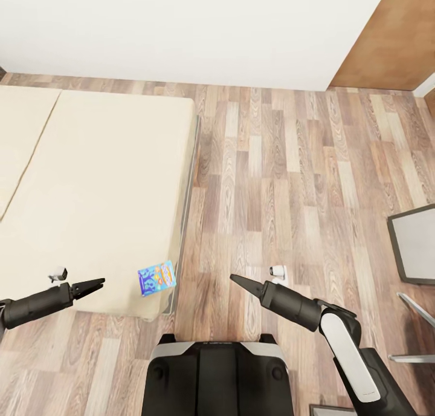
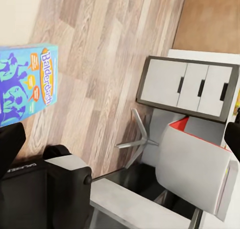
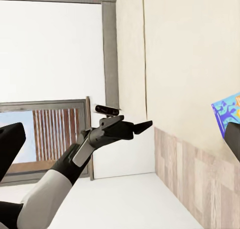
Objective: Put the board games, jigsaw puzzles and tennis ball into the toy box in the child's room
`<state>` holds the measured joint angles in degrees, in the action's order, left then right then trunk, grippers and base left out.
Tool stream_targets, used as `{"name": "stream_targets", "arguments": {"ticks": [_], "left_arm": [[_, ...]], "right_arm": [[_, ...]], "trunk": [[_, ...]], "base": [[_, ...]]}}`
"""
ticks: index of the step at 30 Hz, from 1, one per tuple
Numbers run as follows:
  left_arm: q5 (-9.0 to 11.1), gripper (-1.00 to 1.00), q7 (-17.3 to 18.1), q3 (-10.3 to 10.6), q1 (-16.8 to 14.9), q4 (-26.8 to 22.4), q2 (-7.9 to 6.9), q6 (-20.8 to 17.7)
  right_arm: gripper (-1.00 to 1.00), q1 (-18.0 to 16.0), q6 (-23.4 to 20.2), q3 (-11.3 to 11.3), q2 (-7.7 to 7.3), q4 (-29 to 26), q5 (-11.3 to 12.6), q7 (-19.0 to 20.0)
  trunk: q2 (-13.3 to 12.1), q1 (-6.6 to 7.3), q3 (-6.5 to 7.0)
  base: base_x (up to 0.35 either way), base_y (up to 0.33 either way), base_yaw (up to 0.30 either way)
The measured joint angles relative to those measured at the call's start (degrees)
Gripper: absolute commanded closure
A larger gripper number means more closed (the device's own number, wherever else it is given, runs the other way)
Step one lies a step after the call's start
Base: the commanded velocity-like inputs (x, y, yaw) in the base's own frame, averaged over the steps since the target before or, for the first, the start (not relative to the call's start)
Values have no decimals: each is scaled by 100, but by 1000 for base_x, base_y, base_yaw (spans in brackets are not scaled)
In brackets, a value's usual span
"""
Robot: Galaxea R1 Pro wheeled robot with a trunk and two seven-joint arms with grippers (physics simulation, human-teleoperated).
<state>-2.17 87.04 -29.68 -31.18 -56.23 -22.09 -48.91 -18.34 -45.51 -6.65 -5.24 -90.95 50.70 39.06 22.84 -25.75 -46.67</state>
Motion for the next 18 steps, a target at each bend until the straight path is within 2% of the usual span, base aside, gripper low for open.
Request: {"name": "stream_targets", "arguments": {"ticks": [18], "left_arm": [[-29,-100,-48,43,0,0,19,-13]], "right_arm": [[-100,0,-1,8,-2,8,-2,117]], "trunk": [[0,0,170]], "base": [[0,0,0]]}}
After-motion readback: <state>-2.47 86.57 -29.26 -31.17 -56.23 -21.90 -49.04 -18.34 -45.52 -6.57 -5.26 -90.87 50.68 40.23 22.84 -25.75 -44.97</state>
